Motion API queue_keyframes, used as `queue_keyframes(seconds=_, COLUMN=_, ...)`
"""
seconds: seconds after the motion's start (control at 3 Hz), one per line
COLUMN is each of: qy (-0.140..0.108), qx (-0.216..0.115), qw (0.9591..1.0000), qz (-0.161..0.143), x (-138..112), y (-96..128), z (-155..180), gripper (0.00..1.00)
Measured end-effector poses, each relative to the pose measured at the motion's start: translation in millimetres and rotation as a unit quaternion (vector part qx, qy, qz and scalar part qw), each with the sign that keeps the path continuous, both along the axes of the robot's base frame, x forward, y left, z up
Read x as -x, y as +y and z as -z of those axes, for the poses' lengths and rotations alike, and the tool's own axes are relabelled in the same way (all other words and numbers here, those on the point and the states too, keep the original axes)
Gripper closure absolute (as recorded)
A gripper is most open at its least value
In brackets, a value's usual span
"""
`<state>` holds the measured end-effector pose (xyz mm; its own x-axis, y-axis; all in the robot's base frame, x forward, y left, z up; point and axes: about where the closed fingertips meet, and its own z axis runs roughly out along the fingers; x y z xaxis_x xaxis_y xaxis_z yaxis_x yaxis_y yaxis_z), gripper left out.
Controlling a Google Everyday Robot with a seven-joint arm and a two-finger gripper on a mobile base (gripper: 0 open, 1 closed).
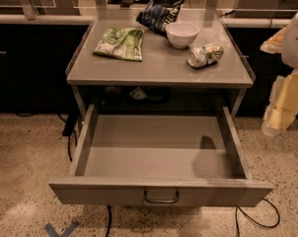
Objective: Close top drawer
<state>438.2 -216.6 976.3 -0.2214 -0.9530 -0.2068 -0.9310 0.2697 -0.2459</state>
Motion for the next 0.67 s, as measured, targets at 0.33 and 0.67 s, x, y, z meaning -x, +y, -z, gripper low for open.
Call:
queue_keyframes(seconds=0.33, qy=0.0, qx=0.0, qw=1.0, qz=0.0, x=0.0, y=0.0, z=0.0, gripper=0.0)
queue_keyframes(seconds=0.67, qy=0.0, qx=0.0, qw=1.0, qz=0.0, x=0.0, y=0.0, z=0.0, gripper=0.16)
